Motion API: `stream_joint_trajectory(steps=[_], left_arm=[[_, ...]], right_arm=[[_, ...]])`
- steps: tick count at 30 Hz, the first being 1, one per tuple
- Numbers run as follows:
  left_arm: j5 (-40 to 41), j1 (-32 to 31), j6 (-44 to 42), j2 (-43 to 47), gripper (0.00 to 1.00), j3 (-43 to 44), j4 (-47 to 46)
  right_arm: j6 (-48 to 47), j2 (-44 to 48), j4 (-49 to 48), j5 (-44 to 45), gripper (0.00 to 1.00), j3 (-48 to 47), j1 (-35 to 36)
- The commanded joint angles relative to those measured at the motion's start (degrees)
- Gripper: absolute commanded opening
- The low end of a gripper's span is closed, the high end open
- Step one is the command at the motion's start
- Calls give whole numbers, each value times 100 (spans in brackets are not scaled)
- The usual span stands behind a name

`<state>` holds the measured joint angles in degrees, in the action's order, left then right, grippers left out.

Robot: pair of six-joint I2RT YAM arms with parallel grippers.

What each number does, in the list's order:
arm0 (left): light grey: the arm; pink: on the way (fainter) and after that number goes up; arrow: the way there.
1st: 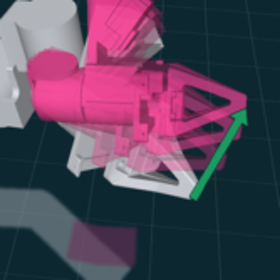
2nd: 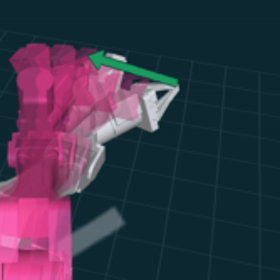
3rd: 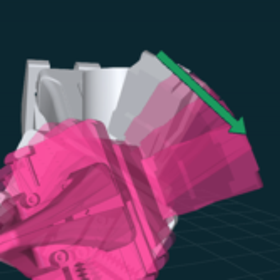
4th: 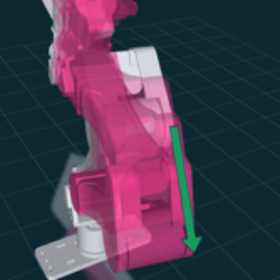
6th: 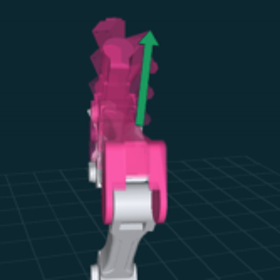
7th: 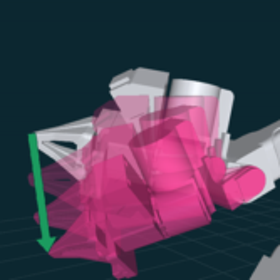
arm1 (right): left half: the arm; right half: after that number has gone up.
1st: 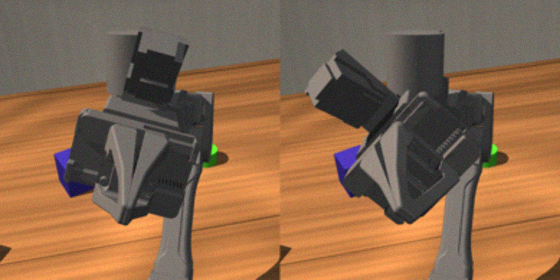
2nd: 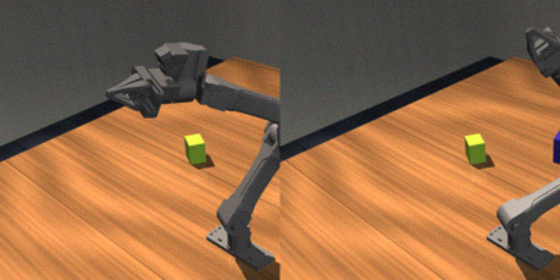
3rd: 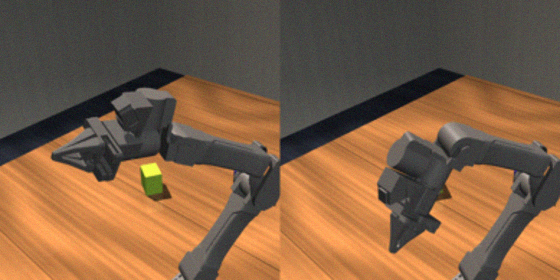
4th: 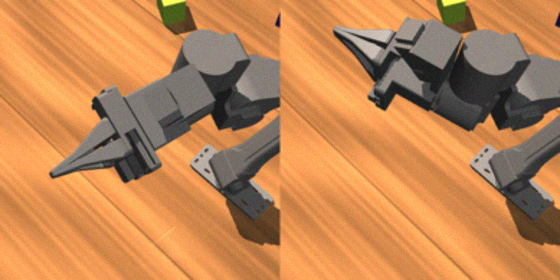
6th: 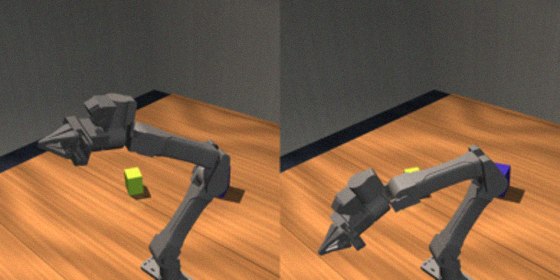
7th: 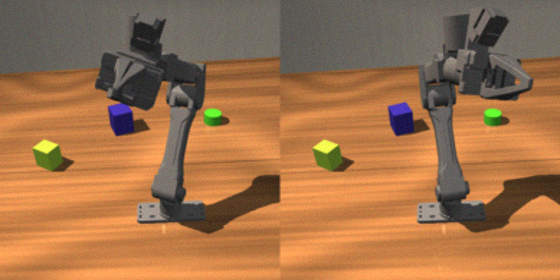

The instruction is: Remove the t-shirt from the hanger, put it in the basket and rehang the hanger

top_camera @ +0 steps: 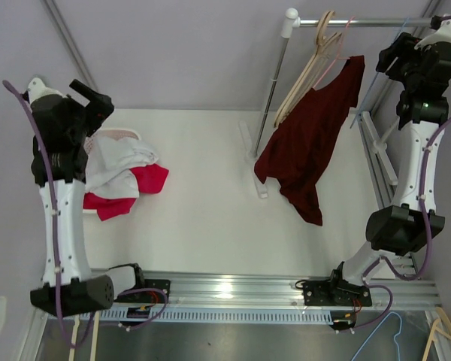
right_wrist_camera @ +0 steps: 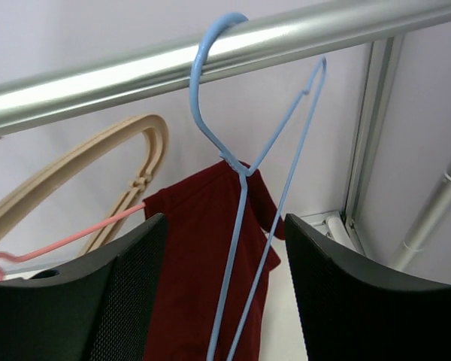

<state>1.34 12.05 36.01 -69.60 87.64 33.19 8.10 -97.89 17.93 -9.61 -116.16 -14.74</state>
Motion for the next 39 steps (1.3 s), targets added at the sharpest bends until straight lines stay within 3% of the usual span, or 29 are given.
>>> stream_joint_trajectory(steps=[1, 6, 10, 14, 21, 30, 39], left_arm=[[778, -614, -796, 797, 100, 140, -575], [956, -1573, -1421, 1466, 99, -360, -1174], [519, -2346, -1737, 1617, 99, -493, -1385], [-863, -2751, -2027, 1145, 99, -450, -1526], [-732, -4025, -2494, 63, 99, 96, -999], [-820, -4641, -2265, -571, 100, 376, -1236], [-732, -4765, -2300, -546, 99, 193, -1385]], right_arm=[[25, 559, 245, 239, 68, -249, 15], [271, 972, 850, 152, 68, -293, 164], [490, 903, 1493, -93, 67, -766, 594], [614, 596, 1854, -463, 65, -1198, 911], [614, -72, 2276, -324, 62, -1884, 1412], [448, -617, 2495, 292, 61, -2209, 2001], [280, -653, 2460, 1372, 61, -2174, 2265]])
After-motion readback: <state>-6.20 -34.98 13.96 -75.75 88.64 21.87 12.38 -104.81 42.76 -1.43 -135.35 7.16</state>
